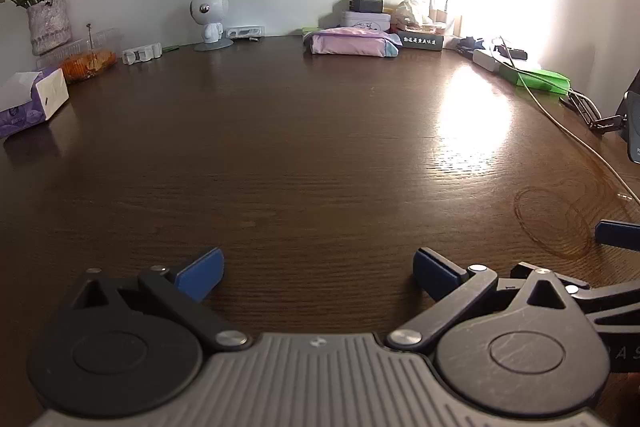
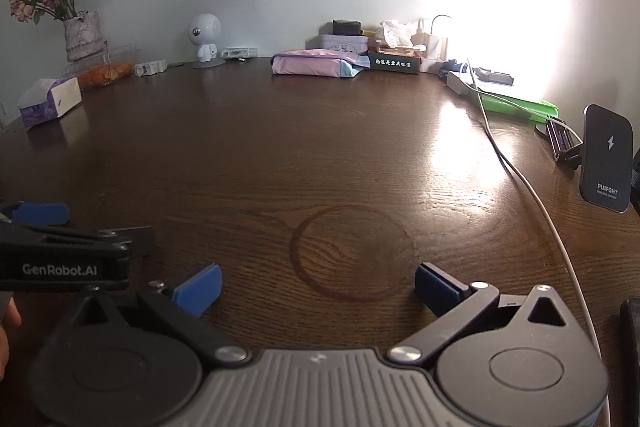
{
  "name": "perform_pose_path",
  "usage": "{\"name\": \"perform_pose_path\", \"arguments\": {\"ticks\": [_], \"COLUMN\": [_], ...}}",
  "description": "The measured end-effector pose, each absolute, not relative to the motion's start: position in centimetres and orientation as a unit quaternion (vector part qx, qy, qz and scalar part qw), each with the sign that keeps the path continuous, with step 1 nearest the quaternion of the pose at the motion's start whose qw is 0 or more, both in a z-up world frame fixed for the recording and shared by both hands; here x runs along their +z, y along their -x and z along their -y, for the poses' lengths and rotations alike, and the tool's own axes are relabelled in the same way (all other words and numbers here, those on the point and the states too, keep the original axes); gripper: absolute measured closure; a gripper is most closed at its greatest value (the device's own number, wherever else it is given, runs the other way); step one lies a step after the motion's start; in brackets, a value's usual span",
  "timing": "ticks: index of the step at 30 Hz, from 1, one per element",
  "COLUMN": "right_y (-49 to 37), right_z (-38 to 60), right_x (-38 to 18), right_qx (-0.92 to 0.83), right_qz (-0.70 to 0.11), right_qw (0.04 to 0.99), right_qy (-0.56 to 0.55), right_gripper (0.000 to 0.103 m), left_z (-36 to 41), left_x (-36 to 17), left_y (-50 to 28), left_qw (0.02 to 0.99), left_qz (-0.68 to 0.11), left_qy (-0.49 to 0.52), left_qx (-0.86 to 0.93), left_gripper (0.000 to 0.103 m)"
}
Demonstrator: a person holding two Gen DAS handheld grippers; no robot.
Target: Fold clothes
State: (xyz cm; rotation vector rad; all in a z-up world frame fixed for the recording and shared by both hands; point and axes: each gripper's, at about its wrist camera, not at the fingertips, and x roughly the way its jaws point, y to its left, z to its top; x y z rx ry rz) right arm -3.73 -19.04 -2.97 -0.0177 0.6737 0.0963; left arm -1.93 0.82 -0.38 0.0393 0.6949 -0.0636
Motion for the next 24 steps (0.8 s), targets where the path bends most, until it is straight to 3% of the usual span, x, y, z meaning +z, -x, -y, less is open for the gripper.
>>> {"name": "perform_pose_path", "arguments": {"ticks": [24], "right_y": [1.4], "right_z": [18.1], "right_x": [-2.7], "right_qx": [0.047], "right_qz": [-0.343], "right_qw": [0.938], "right_qy": [0.011], "right_gripper": [0.000], "left_z": [-0.4], "left_x": [-0.5], "left_y": [-0.8], "left_qw": [0.939], "left_qz": [-0.343], "left_qy": [-0.014], "left_qx": [-0.026], "left_gripper": [0.000]}}
